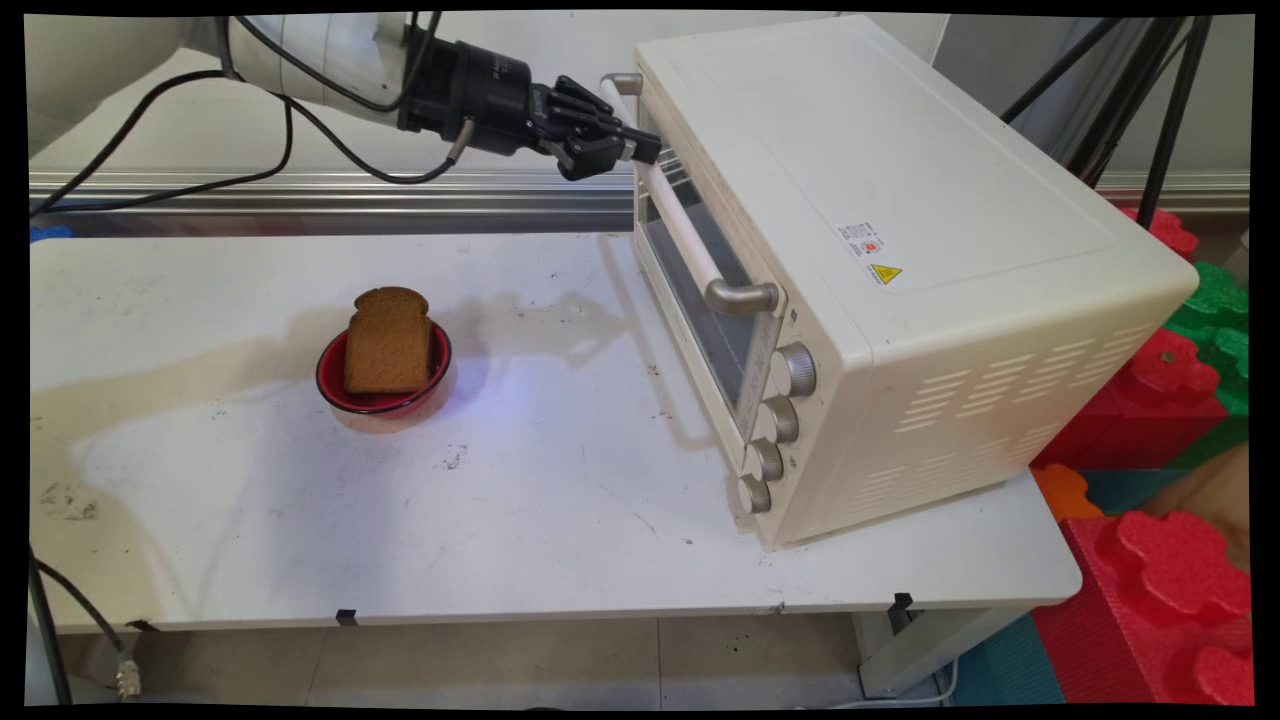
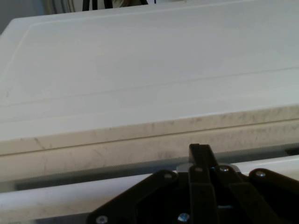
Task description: Open the oven
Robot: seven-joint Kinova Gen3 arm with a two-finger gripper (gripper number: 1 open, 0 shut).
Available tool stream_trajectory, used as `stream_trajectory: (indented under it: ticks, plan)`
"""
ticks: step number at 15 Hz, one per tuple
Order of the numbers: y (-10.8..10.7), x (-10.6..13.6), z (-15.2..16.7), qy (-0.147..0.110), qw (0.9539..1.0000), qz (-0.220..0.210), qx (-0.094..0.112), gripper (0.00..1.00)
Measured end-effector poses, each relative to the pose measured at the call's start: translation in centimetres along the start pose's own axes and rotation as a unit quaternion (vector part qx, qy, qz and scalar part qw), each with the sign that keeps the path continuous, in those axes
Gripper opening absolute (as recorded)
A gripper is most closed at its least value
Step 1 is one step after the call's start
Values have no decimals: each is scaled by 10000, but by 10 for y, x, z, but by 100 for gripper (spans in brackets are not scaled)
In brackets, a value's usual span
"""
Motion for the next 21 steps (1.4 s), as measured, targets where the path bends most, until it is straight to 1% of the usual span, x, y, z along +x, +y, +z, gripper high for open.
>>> stream_trajectory:
  ticks: [9,18,21]
  plan:
    - [0,-4,8,-130,9999,34,-16,0]
    - [1,-17,-3,-267,9995,135,-69,0]
    - [3,-25,-12,-331,9993,165,-86,0]
